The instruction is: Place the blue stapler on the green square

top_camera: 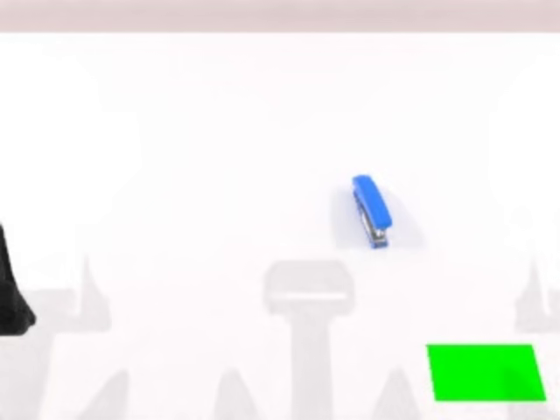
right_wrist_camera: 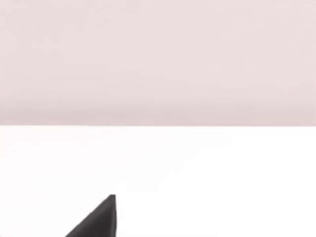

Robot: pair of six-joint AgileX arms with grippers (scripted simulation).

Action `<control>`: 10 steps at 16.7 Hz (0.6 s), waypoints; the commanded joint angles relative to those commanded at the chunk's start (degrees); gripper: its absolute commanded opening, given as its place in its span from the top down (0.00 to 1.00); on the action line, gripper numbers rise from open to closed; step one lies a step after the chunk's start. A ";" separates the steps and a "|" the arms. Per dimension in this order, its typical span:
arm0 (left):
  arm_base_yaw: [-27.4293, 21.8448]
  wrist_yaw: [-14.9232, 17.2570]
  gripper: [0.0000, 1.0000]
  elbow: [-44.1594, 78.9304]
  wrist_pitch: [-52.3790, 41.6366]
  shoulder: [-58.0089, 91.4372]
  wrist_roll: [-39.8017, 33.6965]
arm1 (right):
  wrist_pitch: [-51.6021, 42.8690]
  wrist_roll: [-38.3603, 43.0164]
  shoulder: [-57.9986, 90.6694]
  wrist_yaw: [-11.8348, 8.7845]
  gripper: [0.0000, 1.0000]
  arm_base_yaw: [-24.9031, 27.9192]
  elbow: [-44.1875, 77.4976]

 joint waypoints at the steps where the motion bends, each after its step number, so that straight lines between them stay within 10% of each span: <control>1: 0.00 0.00 0.00 0.00 0.00 0.00 0.00 | 0.00 0.00 0.00 0.00 0.00 0.00 0.00; 10: 0.00 0.00 0.00 0.00 0.00 0.00 0.00 | -13.17 4.19 18.02 4.60 0.00 1.17 20.71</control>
